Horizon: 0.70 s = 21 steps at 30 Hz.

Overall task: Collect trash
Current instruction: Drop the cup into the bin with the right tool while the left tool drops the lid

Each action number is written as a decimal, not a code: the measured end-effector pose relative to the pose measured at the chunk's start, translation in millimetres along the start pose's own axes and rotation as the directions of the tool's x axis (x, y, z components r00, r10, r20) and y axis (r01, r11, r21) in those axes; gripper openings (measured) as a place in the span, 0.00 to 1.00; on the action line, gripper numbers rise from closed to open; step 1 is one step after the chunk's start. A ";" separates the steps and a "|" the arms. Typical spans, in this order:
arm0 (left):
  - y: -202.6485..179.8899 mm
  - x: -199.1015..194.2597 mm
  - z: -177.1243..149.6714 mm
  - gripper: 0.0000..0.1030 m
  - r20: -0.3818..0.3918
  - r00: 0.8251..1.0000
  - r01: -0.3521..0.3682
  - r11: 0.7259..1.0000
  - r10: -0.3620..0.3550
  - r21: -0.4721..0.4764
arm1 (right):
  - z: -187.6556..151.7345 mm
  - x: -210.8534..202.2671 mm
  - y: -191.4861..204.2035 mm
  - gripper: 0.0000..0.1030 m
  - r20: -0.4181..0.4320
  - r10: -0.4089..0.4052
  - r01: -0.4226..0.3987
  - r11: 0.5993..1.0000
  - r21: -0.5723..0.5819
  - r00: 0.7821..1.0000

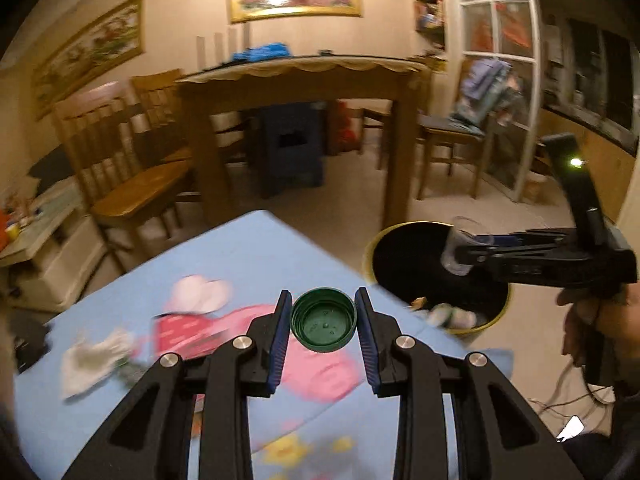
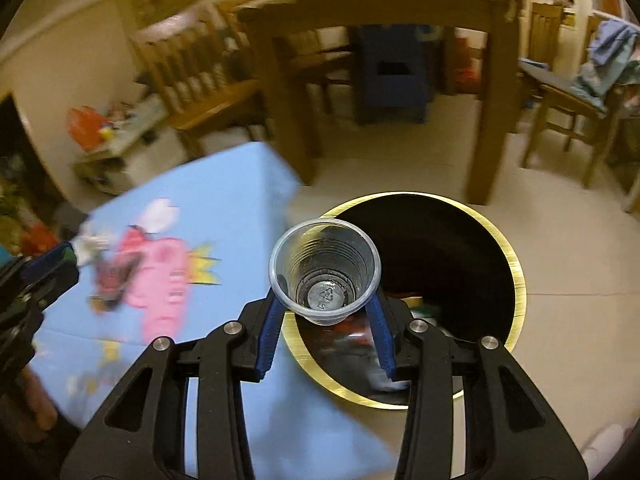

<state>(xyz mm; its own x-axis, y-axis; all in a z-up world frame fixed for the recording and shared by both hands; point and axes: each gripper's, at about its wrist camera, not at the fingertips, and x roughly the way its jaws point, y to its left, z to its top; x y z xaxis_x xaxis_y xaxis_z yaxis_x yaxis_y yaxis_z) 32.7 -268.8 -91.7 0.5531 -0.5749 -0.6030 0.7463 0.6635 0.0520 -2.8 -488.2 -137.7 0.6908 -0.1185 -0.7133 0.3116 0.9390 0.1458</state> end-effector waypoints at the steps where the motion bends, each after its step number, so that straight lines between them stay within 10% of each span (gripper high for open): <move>1: -11.5 10.3 6.0 0.29 -0.008 1.000 0.020 1.000 -0.020 0.014 | 2.5 -0.2 -6.1 0.38 0.007 -0.031 0.031 1.000 -0.003 0.999; 8: -69.7 51.5 33.6 0.29 -0.010 0.997 0.078 0.992 -0.077 0.102 | 6.1 27.9 -50.1 0.41 -0.025 -0.098 0.100 0.991 0.089 0.995; 11: -83.5 64.1 33.1 0.29 -0.021 0.996 0.090 0.988 -0.088 0.124 | -3.1 43.4 -69.5 0.59 -0.040 -0.088 0.094 0.981 0.171 0.995; 21: -115.6 107.7 46.1 0.29 -0.044 0.991 0.131 0.978 -0.125 0.162 | -18.0 -24.2 -123.1 0.89 0.202 -0.176 0.086 0.917 0.390 0.963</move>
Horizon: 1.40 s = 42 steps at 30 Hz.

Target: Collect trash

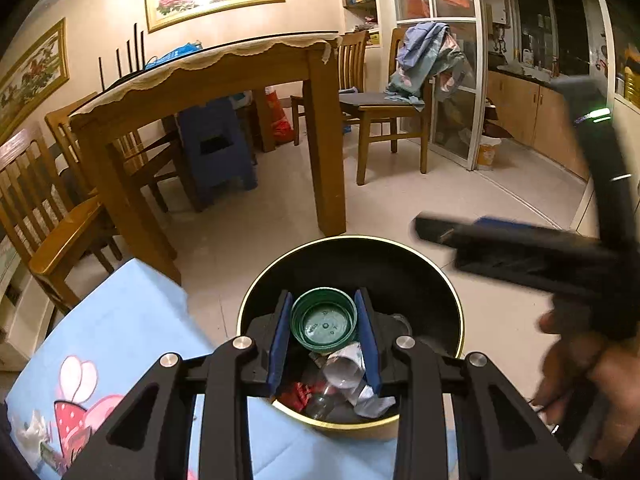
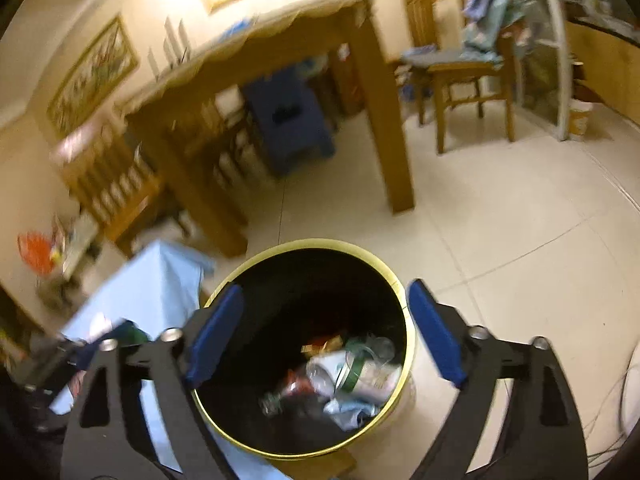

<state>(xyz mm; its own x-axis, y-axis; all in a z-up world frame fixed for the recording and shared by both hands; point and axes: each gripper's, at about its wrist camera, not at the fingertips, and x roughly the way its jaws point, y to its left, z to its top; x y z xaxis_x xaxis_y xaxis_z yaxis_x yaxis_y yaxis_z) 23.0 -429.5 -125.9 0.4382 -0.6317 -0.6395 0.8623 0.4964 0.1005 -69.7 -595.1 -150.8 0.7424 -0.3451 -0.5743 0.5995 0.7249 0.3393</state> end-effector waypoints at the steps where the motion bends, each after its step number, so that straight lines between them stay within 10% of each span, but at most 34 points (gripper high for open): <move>1: -1.7 2.0 2.0 0.29 0.002 1.000 -0.001 1.000 0.001 0.004 | 2.3 -7.4 -4.6 0.90 0.019 -0.003 0.003 1.000 0.011 1.000; 5: -7.3 16.1 10.2 0.32 0.002 1.000 0.007 1.000 -0.007 0.014 | 8.4 -30.0 -26.1 0.91 0.068 0.008 -0.013 0.997 0.071 0.998; 9: -10.7 21.0 12.8 0.70 0.021 1.000 -0.012 0.999 0.011 0.046 | 2.7 -36.5 -32.1 0.92 0.074 0.003 -0.011 0.994 0.111 0.997; 19: 11.6 -11.4 8.8 0.84 0.053 0.998 -0.021 1.000 0.021 0.002 | -9.9 -48.3 -5.2 0.92 0.049 0.004 -0.008 0.997 0.078 0.999; 26: 52.8 -86.5 -58.7 0.94 0.028 0.988 -0.148 0.988 0.150 -0.043 | -40.8 -50.3 90.9 0.94 -0.028 0.095 -0.099 0.975 -0.201 0.995; 32: 125.6 -170.4 -165.8 0.94 -0.027 0.940 -0.341 0.927 0.341 -0.158 | -97.3 -40.6 210.7 0.95 -0.218 0.234 -0.308 0.851 -0.425 0.948; 38: 202.1 -222.4 -231.8 0.94 -0.133 0.842 -0.537 0.791 0.522 -0.293 | -135.6 2.9 332.1 0.95 -0.374 0.182 -0.363 0.788 -0.497 0.909; 42: 239.3 -246.6 -249.9 0.94 -0.140 0.864 -0.492 0.753 0.483 -0.438 | -157.1 37.8 372.2 0.94 -0.443 0.083 -0.335 0.779 -0.530 0.893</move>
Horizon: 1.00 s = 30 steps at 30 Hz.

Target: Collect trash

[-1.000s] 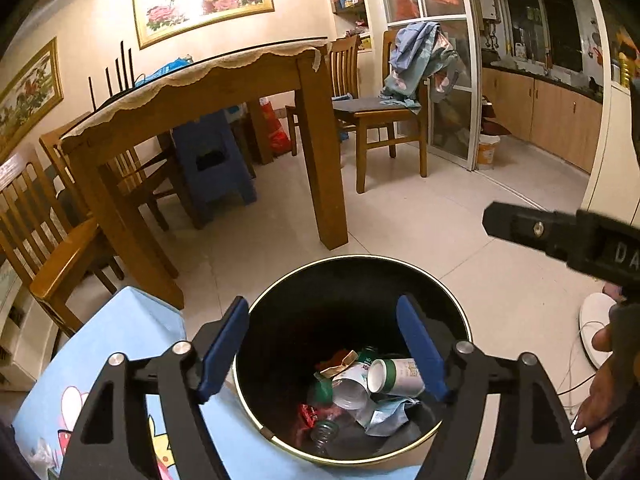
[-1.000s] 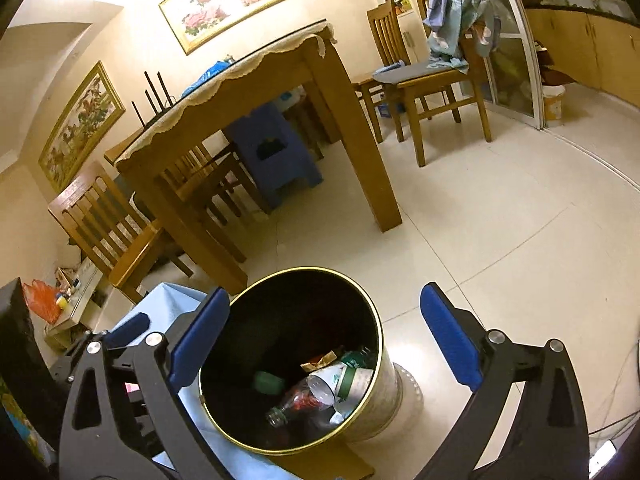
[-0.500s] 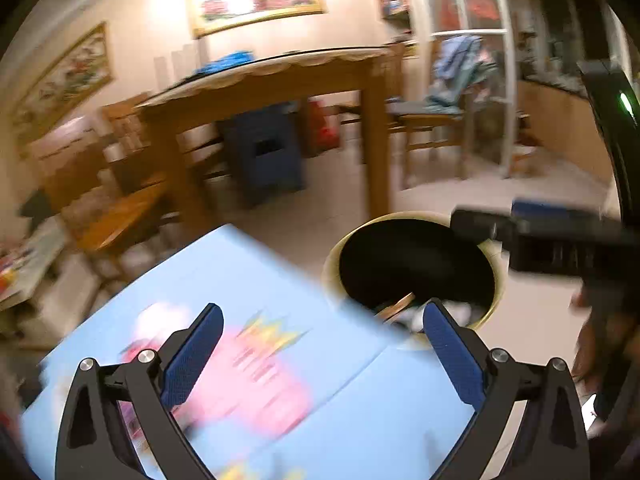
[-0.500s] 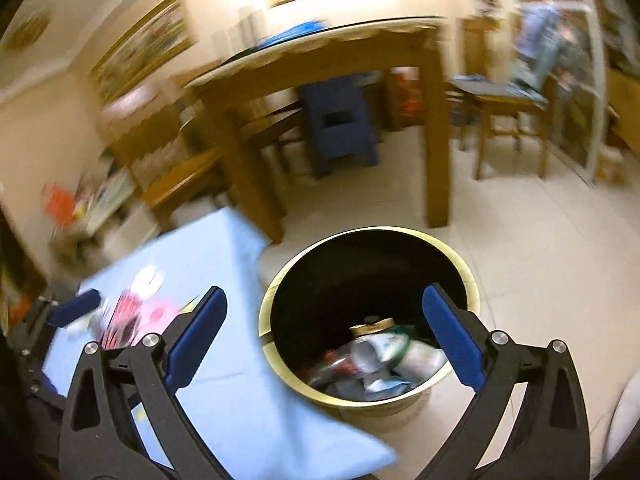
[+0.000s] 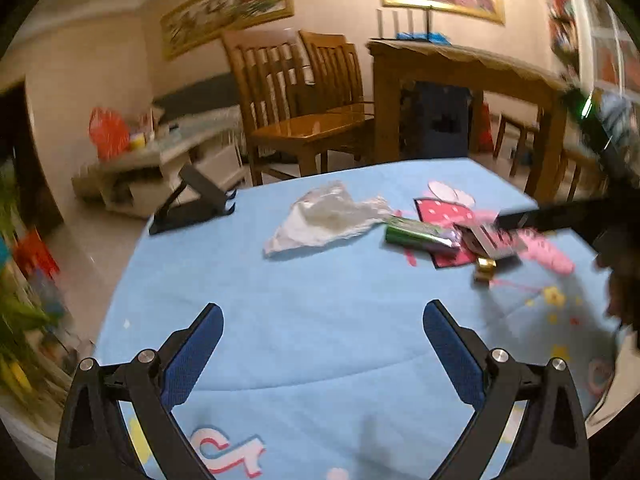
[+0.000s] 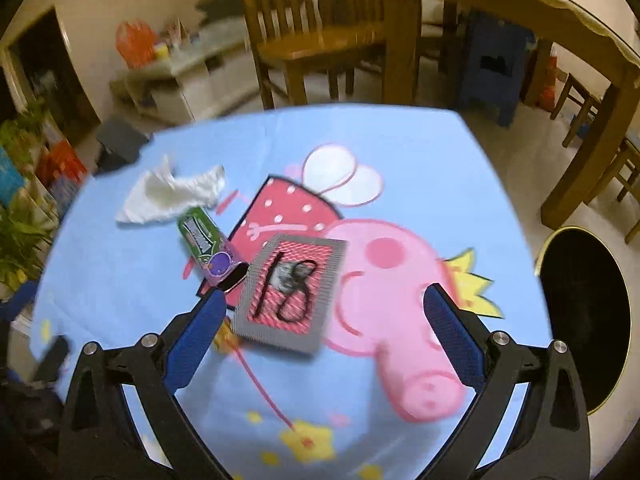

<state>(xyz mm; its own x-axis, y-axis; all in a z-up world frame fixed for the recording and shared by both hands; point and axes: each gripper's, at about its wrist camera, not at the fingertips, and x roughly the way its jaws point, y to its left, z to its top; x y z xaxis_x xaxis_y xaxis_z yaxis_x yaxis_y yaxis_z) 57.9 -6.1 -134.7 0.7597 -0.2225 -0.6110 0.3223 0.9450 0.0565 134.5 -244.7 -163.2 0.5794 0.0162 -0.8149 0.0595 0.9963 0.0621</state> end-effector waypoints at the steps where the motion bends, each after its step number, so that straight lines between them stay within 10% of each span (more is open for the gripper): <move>1: 5.2 -1.2 -0.8 0.94 -0.001 1.000 0.007 1.000 -0.007 -0.014 | 2.7 8.6 7.7 0.94 -0.013 -0.019 0.019 1.000 -0.010 1.000; 4: 12.1 -6.6 -0.9 0.94 0.004 1.000 0.030 0.999 -0.030 -0.036 | 4.5 27.2 18.1 0.82 -0.054 -0.089 0.087 0.995 -0.038 0.995; 6: 13.6 -8.5 -0.2 0.94 0.007 0.999 0.040 0.999 -0.040 -0.034 | 0.4 41.2 16.7 0.56 -0.111 -0.031 0.029 0.999 -0.014 0.993; 15: -8.5 -1.3 -1.9 0.94 -0.018 0.989 0.148 0.989 -0.147 0.021 | -10.9 15.8 0.1 0.55 -0.026 -0.021 0.020 1.000 -0.023 0.999; 18: -27.3 11.1 4.2 0.94 -0.081 0.923 0.377 0.926 -0.375 0.009 | -24.0 -7.6 -37.2 0.55 0.003 -0.007 0.007 1.000 0.025 1.000; 23: -72.9 42.5 26.6 0.94 -0.137 0.830 0.550 0.835 -0.541 0.033 | -51.5 -29.3 -96.0 0.55 0.060 0.045 -0.054 0.986 0.157 0.997; 30: -103.3 99.9 32.8 0.70 -0.255 0.835 0.518 0.853 -0.488 0.063 | -64.4 -40.1 -130.8 0.55 0.101 0.104 -0.125 0.965 0.231 0.989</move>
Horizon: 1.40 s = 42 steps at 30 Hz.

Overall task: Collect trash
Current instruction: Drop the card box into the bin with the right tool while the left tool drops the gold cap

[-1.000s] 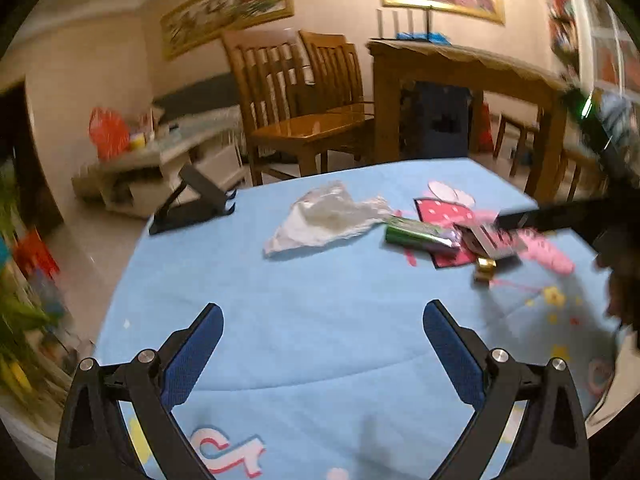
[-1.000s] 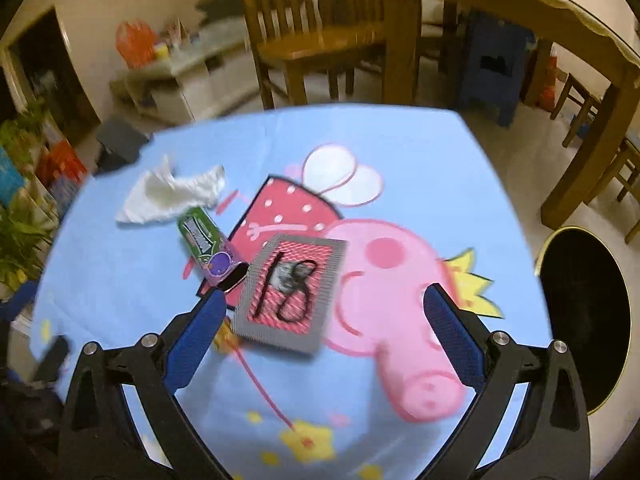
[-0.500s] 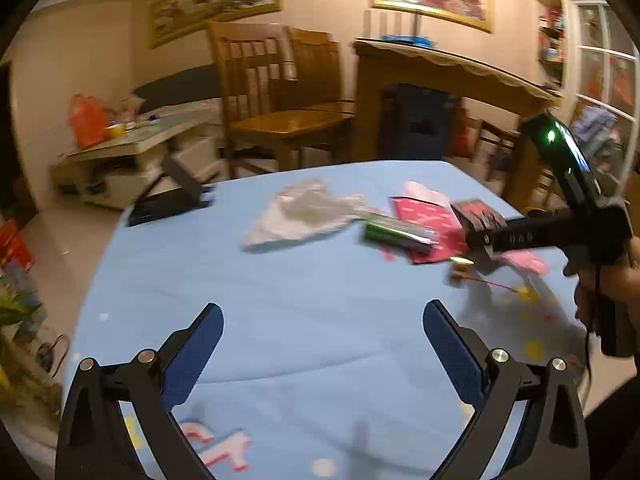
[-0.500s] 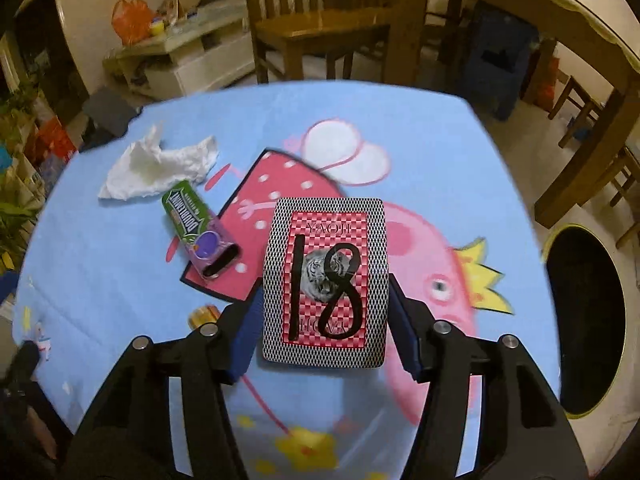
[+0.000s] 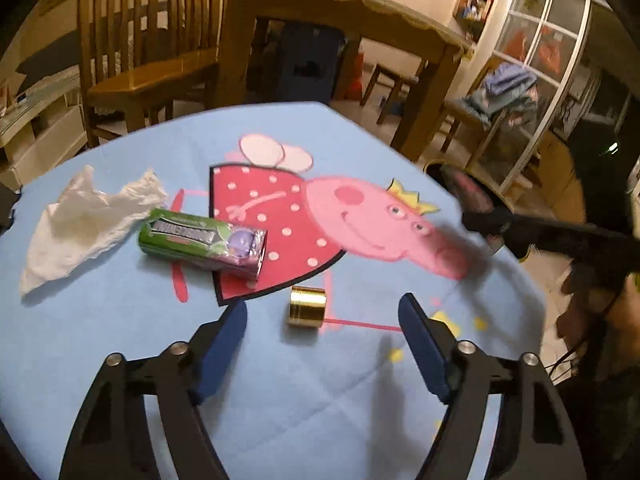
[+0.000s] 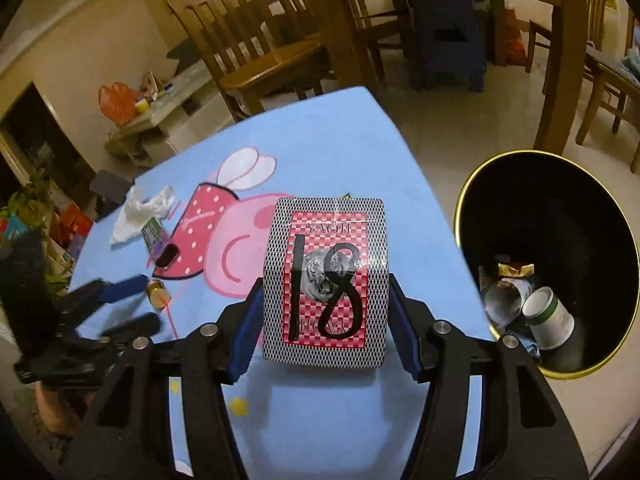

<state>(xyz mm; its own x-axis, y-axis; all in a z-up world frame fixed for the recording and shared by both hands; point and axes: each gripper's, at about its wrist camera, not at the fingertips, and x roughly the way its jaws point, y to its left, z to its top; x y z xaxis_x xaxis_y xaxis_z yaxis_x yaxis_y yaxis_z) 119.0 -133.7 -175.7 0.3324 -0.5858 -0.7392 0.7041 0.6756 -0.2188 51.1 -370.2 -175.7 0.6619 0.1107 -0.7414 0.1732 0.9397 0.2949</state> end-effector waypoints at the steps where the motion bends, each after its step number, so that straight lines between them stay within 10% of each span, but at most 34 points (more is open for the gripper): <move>1: -2.7 0.8 0.6 0.68 0.000 1.000 -0.003 1.000 0.003 0.011 | 0.4 -1.1 -2.7 0.55 0.002 0.013 -0.013 1.000 0.011 1.000; 3: -9.1 3.0 2.1 0.27 -0.014 0.998 -0.062 0.996 0.063 0.061 | 2.4 -3.3 -8.0 0.55 0.007 0.053 -0.053 0.998 0.041 0.999; 5: -6.8 4.8 2.4 0.15 -0.012 0.994 -0.109 0.992 0.110 0.063 | 4.5 -7.1 -8.5 0.55 0.018 0.069 -0.070 0.997 0.046 0.997; 16: -56.8 -21.7 7.0 0.14 0.121 0.961 -0.265 0.957 0.250 0.121 | 11.6 -40.2 -32.1 0.55 0.109 -0.029 0.023 0.998 0.057 0.994; 29: -157.0 9.8 55.7 0.15 0.137 0.985 -0.136 0.966 0.107 0.218 | 31.0 -26.5 -116.8 0.58 0.024 -0.397 0.388 0.908 0.160 0.918; 32: -183.9 24.4 70.2 0.15 0.146 0.986 -0.122 0.957 0.086 0.264 | 26.1 -34.4 -137.5 0.58 0.034 -0.312 0.292 0.919 0.263 0.950; 35: -204.1 41.2 78.5 0.15 0.146 0.987 -0.106 0.951 0.065 0.292 | 26.3 -69.7 -146.2 0.76 0.156 -0.324 0.261 0.908 0.327 0.933; 42: -242.8 81.4 96.4 0.15 0.131 0.991 -0.081 0.938 0.038 0.338 | 16.0 -93.5 -188.0 0.75 0.207 -0.305 0.181 0.868 0.463 0.930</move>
<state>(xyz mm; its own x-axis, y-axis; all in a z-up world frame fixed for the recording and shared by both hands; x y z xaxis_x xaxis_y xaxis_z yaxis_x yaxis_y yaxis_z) 35.7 -388.5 -121.3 0.4383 -0.6131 -0.6573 0.8453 0.5297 0.0695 -31.6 -562.3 -152.2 0.7136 -0.2503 -0.6543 0.6077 0.6859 0.4005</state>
